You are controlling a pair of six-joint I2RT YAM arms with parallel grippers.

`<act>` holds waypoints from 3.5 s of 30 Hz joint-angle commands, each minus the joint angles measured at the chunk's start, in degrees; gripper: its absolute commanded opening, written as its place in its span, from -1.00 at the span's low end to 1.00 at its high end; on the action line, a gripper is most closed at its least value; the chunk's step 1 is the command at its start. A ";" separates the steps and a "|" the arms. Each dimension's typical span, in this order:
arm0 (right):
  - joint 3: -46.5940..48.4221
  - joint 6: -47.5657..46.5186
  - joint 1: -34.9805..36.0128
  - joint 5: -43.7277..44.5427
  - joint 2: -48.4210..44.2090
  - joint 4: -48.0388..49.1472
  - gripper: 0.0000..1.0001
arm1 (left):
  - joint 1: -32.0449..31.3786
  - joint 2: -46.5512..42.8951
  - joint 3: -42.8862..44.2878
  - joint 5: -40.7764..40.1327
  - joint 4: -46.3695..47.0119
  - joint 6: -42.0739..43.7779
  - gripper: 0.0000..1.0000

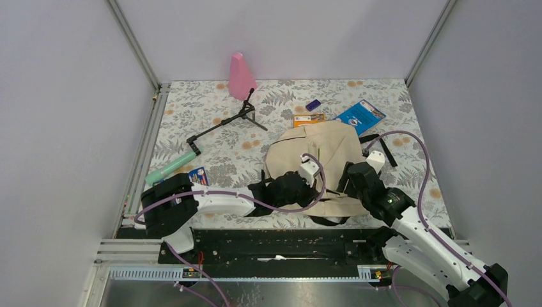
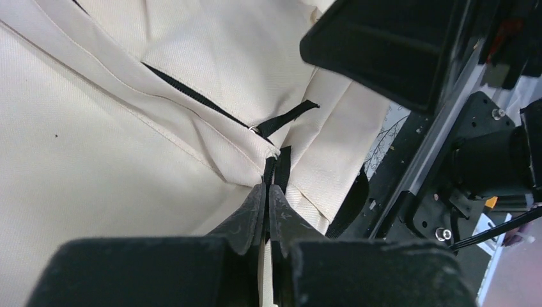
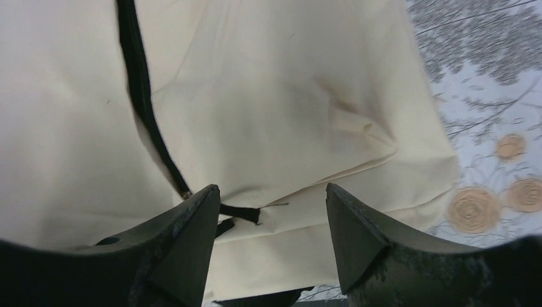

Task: Pack the student bag
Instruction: Unzip the student bag at the center of the board.

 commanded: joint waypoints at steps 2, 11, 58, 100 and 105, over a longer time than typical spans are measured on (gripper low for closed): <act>-1.93 -0.44 -0.29 -11.05 -0.97 5.54 0.32 | -0.09 -3.48 -1.81 -3.58 7.12 -5.56 -1.00; -7.56 2.21 -0.26 -21.41 -1.91 17.09 0.29 | -0.06 -5.60 -4.76 -12.90 7.83 -12.10 -1.00; -8.62 -2.47 7.66 -7.64 8.50 26.40 -1.00 | 6.06 -17.99 -13.04 -31.93 -1.10 -14.80 -1.00; 3.99 -6.70 11.18 -41.31 35.97 36.86 0.01 | 10.70 -16.94 -23.68 -9.65 -4.19 -39.71 0.01; 4.92 -4.53 12.76 -39.33 36.90 30.77 -0.06 | 10.63 -18.05 -24.90 -10.34 -3.97 -39.15 -0.04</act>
